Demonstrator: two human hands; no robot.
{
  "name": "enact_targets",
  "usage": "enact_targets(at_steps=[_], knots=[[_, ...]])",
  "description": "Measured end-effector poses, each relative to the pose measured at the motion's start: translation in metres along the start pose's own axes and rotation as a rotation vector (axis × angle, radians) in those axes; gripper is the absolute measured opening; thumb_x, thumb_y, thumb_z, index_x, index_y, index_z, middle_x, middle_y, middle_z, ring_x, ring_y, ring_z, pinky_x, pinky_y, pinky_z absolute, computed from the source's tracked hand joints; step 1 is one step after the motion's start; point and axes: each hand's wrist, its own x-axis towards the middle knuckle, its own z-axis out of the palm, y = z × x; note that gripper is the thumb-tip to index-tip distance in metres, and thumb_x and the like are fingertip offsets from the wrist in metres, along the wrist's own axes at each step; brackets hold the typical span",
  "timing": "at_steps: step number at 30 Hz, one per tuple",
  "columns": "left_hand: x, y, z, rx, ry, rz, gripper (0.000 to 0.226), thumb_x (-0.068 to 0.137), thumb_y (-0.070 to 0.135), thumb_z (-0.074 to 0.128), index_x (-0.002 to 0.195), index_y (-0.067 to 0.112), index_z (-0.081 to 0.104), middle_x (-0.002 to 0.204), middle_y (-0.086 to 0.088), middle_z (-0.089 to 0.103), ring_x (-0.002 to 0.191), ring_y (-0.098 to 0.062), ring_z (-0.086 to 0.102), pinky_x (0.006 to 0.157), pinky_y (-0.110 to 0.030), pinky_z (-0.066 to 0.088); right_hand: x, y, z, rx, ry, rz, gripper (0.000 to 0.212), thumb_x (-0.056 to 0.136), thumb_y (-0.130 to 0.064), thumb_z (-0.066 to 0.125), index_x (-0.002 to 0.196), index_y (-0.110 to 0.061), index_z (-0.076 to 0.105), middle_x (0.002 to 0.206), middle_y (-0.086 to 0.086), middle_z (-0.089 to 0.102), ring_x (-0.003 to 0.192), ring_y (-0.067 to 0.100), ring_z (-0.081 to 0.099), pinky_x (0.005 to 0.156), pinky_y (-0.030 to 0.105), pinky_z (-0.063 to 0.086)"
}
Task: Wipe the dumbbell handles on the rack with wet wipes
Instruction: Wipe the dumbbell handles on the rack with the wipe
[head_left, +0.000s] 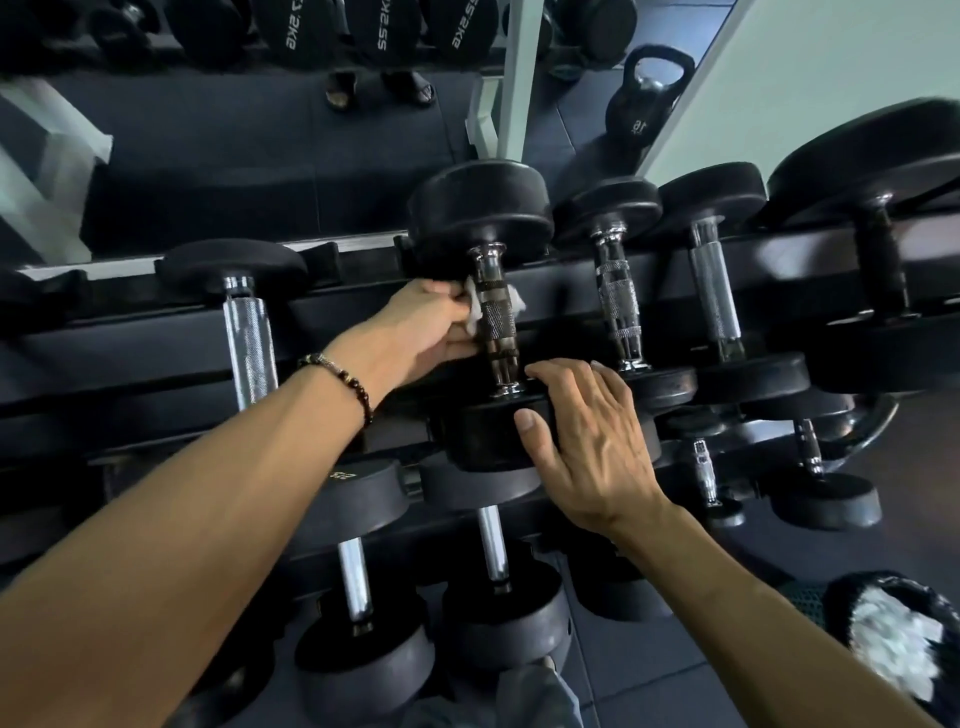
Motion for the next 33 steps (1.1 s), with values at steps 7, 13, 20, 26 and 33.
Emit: enact_targets(at_steps=[7,13,20,26,33], knots=[[-0.012,-0.009,-0.009,0.496,-0.087,-0.022,0.023,0.092,-0.003,0.058,0.103,0.011,0.072,0.09,-0.004,0.07,0.084,-0.013,0.063,0.074,-0.021,0.054,0.0,-0.002,0.003,0.024,0.038,0.017,0.046,0.098,-0.047,0.034,0.121,-0.012,0.055,0.119,0.002,0.06,0.111,0.021,0.057,0.11,0.037,0.026],[-0.015,-0.018,-0.003,0.451,-0.156,-0.049,0.038,0.085,-0.019,0.049,0.087,0.012,0.071,0.081,-0.004,0.07,0.073,-0.01,0.064,0.057,-0.016,0.047,0.001,-0.002,0.003,0.044,0.035,0.025,0.046,0.097,-0.047,0.035,0.12,-0.013,0.056,0.118,0.001,0.06,0.11,0.021,0.057,0.11,0.037,0.026],[-0.008,-0.014,-0.001,0.112,-0.029,-0.012,0.042,0.085,-0.02,0.049,0.101,0.01,0.073,0.097,-0.01,0.074,0.092,-0.02,0.069,0.082,-0.024,0.054,0.0,-0.003,0.002,0.055,0.051,0.03,0.046,0.097,-0.048,0.035,0.119,-0.013,0.056,0.117,0.001,0.06,0.108,0.021,0.058,0.11,0.035,0.025],[-0.018,-0.014,-0.01,0.404,-0.226,-0.138,0.038,0.087,-0.02,0.046,0.1,0.005,0.071,0.091,-0.006,0.073,0.074,-0.008,0.067,0.06,-0.016,0.051,-0.001,-0.003,0.002,0.049,0.045,0.029,0.047,0.097,-0.048,0.034,0.119,-0.013,0.057,0.114,0.001,0.061,0.107,0.021,0.058,0.109,0.037,0.027],[-0.013,-0.009,-0.003,0.058,-0.033,-0.015,0.023,0.091,-0.009,0.053,0.101,0.004,0.069,0.087,-0.003,0.074,0.073,-0.008,0.064,0.067,-0.021,0.047,-0.001,-0.002,0.004,0.054,0.058,0.029,0.046,0.098,-0.049,0.034,0.118,-0.014,0.057,0.114,0.0,0.061,0.105,0.02,0.058,0.109,0.036,0.026]])
